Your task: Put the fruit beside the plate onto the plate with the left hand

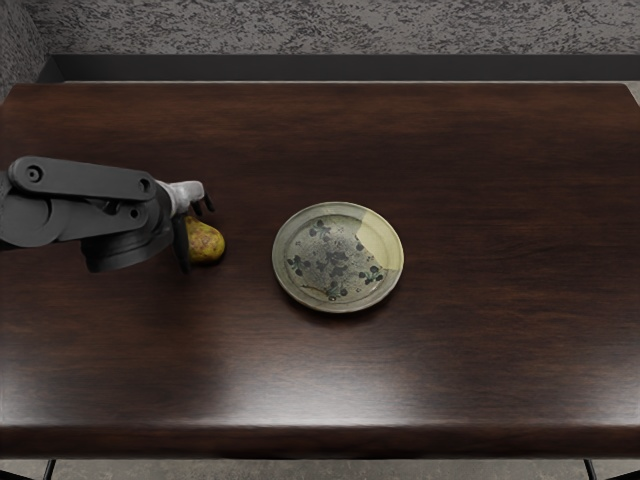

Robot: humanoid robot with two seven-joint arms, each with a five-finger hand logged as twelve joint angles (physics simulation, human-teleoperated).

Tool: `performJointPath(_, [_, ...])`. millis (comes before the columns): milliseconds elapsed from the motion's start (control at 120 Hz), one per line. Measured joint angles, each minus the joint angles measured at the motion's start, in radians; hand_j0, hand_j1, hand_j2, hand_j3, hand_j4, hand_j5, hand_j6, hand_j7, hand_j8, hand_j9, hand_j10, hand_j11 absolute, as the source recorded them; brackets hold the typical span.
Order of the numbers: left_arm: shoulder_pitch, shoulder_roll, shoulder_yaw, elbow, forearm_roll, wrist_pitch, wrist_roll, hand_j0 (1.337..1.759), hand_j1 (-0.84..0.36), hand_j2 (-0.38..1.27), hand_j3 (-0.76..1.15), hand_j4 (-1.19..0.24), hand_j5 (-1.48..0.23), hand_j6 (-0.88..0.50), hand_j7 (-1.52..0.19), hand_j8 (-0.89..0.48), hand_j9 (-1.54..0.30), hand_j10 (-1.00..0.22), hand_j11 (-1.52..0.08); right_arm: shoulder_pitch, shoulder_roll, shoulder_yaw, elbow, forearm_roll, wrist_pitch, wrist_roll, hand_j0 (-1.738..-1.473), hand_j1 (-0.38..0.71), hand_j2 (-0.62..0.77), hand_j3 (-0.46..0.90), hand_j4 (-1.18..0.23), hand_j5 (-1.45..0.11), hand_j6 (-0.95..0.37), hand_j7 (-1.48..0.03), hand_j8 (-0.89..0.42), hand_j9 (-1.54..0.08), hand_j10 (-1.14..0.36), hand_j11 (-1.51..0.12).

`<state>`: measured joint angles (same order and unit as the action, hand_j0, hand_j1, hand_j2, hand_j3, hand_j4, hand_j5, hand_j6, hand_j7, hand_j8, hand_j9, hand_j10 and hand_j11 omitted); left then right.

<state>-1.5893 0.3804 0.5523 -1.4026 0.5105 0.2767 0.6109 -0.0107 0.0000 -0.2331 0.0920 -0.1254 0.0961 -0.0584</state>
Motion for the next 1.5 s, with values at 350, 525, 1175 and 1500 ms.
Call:
performJointPath(350, [0.045, 0.0, -0.034, 0.005, 0.002, 0.0, 0.0, 1.658, -0.12, 0.09, 0.0, -0.42, -0.51, -0.42, -0.52, -0.42, -0.52, -0.42, -0.52, 0.0, 0.0, 0.0, 0.0, 0.0, 0.0, 0.0, -1.658, -0.33, 0.0, 0.0, -0.02, -0.02, -0.02, -0.02, -0.02, -0.02, -0.02, -0.02])
performJointPath(525, [0.063, 0.006, -0.077, 0.005, -0.001, -0.005, 0.0, 1.657, -0.24, 0.16, 0.0, -0.53, -0.68, -0.44, -0.68, -0.53, -0.68, -0.53, -0.68, 0.0, 0.0, 0.0, 0.0, 0.0, 0.0, 0.0, -1.658, -0.33, 0.0, 0.0, -0.02, -0.02, -0.02, -0.02, -0.02, -0.02, -0.02, -0.02])
performJointPath(1175, [0.316, 0.126, -0.734, 0.037, -0.03, -0.159, 0.001, 1.656, -0.25, 0.37, 0.0, -0.55, -0.87, -0.42, -0.88, -0.53, -0.85, -0.65, -0.85, 0.0, 0.0, 0.0, 0.0, 0.0, 0.0, 0.0, -1.658, -0.33, 0.0, 0.0, -0.02, -0.02, -0.02, -0.02, -0.02, -0.02, -0.02, -0.02])
performJointPath(1500, [0.353, -0.106, -0.841, 0.119, -0.035, -0.183, 0.001, 1.658, -0.3, 0.5, 0.0, -0.57, -0.88, -0.41, -0.88, -0.52, -0.85, -0.65, -0.85, 0.0, 0.0, 0.0, 0.0, 0.0, 0.0, 0.0, -1.658, -0.33, 0.0, 0.0, -0.02, -0.02, -0.02, -0.02, -0.02, -0.02, -0.02, -0.02])
